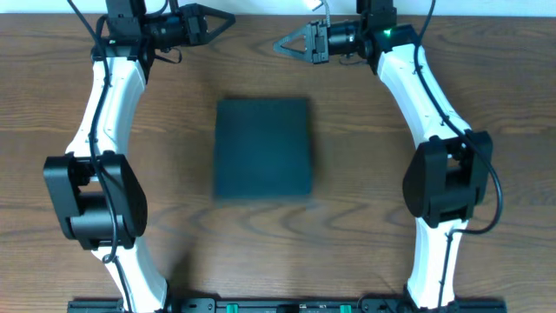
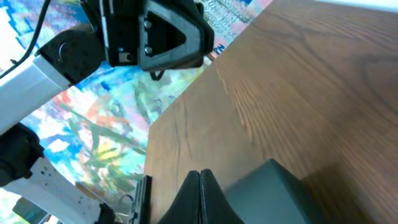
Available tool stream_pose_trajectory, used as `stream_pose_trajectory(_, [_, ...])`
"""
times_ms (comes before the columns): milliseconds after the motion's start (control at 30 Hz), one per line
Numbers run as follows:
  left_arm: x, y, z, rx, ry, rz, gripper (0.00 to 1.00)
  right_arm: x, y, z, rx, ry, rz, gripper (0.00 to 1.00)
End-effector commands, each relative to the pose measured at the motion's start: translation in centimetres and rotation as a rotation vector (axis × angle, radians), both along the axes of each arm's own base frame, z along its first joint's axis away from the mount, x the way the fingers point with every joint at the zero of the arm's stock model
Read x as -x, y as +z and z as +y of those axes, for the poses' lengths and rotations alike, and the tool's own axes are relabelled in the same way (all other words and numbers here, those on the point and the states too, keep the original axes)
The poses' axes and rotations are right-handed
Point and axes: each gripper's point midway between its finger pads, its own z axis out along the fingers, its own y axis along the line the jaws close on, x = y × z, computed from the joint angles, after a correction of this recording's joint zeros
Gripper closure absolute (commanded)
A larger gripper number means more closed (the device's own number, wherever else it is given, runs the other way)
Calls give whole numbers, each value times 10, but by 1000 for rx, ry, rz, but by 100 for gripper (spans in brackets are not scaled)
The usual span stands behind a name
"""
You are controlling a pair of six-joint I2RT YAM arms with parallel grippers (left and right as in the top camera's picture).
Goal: Pack container
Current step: 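Push the upright lid forward with both grippers to close it, then press down on the closed lid with both grippers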
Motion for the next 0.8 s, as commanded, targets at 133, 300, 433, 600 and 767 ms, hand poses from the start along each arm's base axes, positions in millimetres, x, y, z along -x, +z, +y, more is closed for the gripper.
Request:
stream_pose_trajectory(133, [-6, -15, 11, -114, 86, 2, 94, -33, -25, -24, 300, -323, 10, 98])
stream_pose_trajectory(300, [8, -62, 11, -307, 112, 95, 94, -28, -92, -83, 784, -604, 134, 98])
stream_pose_trajectory(433, [37, -98, -7, -509, 21, 120, 95, 5, -88, -112, 997, -654, 158, 98])
stream_pose_trajectory(600, [74, -112, -33, -583, -154, 98, 94, 45, -68, -127, 1096, -631, 184, 98])
stream_pose_trajectory(767, [119, -126, -46, -661, -343, 110, 94, 83, -55, -126, 1151, -553, 184, 98])
